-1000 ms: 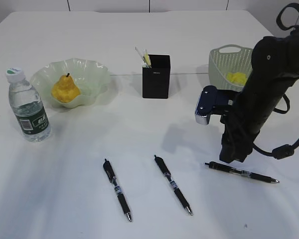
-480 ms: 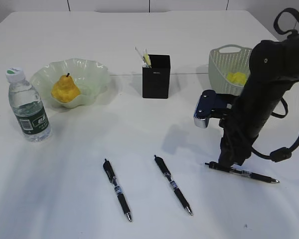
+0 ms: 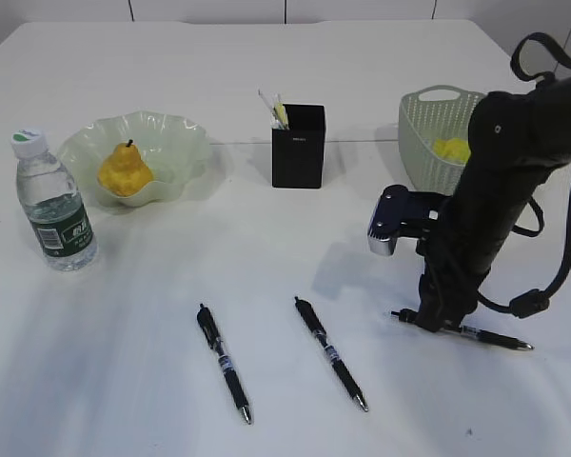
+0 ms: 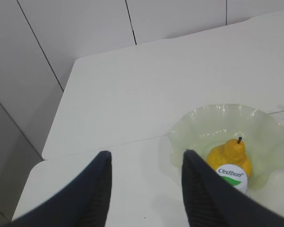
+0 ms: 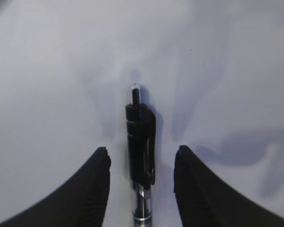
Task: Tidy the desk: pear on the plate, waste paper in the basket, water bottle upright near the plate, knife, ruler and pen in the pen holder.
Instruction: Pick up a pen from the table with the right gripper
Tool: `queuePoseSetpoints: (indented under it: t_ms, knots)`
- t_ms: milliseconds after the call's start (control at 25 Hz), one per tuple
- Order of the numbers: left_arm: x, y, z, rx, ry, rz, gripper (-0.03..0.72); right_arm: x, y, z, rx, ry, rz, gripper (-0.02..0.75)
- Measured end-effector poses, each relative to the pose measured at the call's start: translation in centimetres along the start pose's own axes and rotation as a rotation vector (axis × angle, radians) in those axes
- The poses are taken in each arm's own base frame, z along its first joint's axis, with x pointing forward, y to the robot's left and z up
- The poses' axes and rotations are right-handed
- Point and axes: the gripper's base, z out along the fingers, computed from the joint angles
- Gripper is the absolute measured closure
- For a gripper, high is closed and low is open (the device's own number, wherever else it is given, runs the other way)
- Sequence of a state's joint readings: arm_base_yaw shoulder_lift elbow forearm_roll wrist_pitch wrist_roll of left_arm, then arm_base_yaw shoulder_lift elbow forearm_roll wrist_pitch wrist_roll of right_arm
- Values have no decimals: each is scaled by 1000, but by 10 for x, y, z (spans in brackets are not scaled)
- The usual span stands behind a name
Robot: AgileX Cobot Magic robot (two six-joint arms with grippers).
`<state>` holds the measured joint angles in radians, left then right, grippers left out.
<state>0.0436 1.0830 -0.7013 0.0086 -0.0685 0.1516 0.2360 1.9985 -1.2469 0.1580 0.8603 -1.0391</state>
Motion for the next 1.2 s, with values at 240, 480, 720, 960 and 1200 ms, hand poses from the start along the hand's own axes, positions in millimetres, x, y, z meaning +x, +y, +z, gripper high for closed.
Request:
queuePoseSetpoints:
  t_ms: [240, 480, 720, 960, 1200]
  knots:
    - [0, 0, 0, 0, 0, 0, 347, 0, 0, 4, -9, 7, 1, 399]
    - [0, 0, 0, 0, 0, 0, 347, 1, -1, 7, -16, 11, 2, 399]
    - [0, 0, 0, 0, 0, 0, 347, 1, -1, 10, -23, 16, 3, 399]
    - [0, 0, 0, 0, 0, 0, 347, 1, -1, 12, -28, 20, 4, 399]
    - [0, 0, 0, 0, 0, 0, 347, 1, -1, 12, -27, 21, 3, 399]
